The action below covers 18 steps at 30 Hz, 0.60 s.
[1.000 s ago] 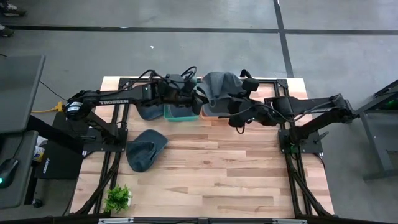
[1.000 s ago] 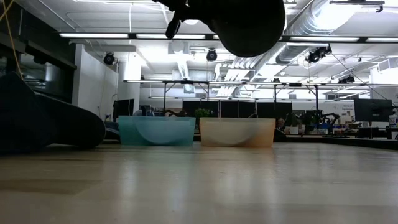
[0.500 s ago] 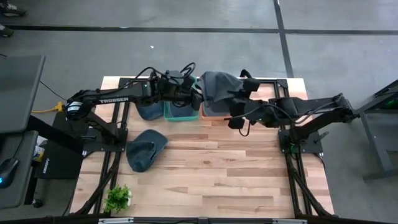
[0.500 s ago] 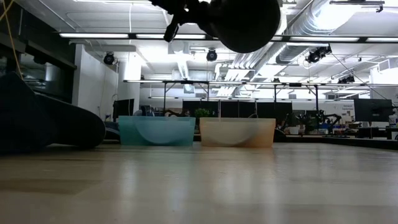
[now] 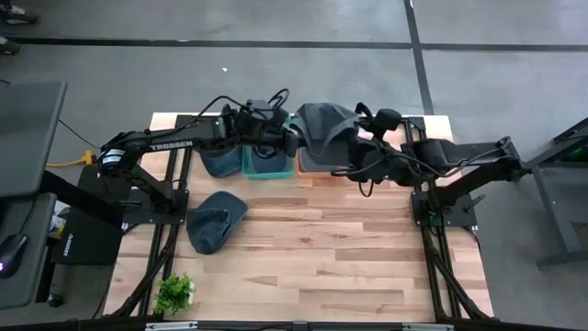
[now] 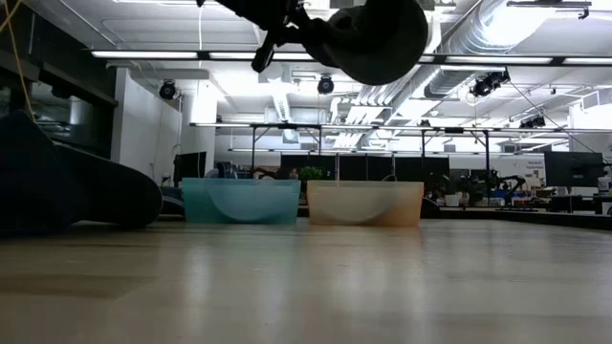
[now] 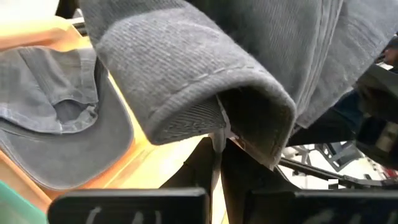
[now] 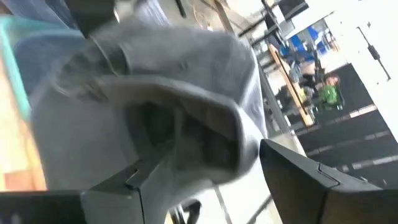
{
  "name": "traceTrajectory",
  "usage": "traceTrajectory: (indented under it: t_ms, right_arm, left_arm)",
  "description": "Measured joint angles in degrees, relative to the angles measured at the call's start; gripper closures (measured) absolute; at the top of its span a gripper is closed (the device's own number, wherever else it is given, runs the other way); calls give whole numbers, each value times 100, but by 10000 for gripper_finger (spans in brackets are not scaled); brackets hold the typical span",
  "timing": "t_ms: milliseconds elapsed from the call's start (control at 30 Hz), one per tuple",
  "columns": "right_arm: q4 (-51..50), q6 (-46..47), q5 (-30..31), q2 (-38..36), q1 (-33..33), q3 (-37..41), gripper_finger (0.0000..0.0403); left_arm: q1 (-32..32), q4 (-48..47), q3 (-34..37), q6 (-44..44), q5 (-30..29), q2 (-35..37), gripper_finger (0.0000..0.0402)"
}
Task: Pick & Place hat
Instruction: Put the gray cap into the orange bin
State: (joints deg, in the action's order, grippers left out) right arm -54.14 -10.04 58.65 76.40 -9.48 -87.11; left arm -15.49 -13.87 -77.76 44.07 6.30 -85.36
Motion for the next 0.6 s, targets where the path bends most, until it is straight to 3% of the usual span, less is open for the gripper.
traceTrajectory:
  t_ms: [467, 600]
  right_arm:
    - [-395, 961, 39, 0, -43, -413, 183]
    - [-790, 1921, -267, 0, -17, -810, 183]
  left_arm:
    - [-108, -160, 0, 709, -258, 0, 396]
    - [-219, -141, 0, 1014, -261, -84, 396]
